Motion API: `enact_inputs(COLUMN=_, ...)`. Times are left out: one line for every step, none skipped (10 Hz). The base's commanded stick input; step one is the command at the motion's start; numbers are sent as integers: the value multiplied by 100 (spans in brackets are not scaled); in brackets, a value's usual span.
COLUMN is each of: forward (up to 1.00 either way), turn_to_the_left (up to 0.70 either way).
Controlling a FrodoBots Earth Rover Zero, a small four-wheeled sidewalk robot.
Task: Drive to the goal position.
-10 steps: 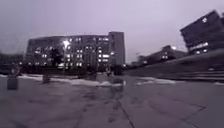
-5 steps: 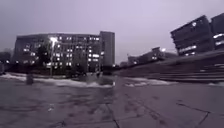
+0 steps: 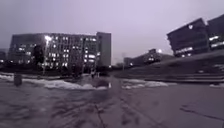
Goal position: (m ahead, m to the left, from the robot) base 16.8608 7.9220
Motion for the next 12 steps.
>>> enact_inputs(forward=100, turn_to_the_left=0)
enact_inputs(forward=100, turn_to_the_left=0)
enact_inputs(forward=100, turn_to_the_left=0)
enact_inputs(forward=100, turn_to_the_left=0)
enact_inputs(forward=100, turn_to_the_left=0)
enact_inputs(forward=100, turn_to_the_left=0)
enact_inputs(forward=100, turn_to_the_left=0)
enact_inputs(forward=100, turn_to_the_left=0)
enact_inputs(forward=100, turn_to_the_left=0)
enact_inputs(forward=100, turn_to_the_left=0)
enact_inputs(forward=100, turn_to_the_left=0)
enact_inputs(forward=100, turn_to_the_left=0)
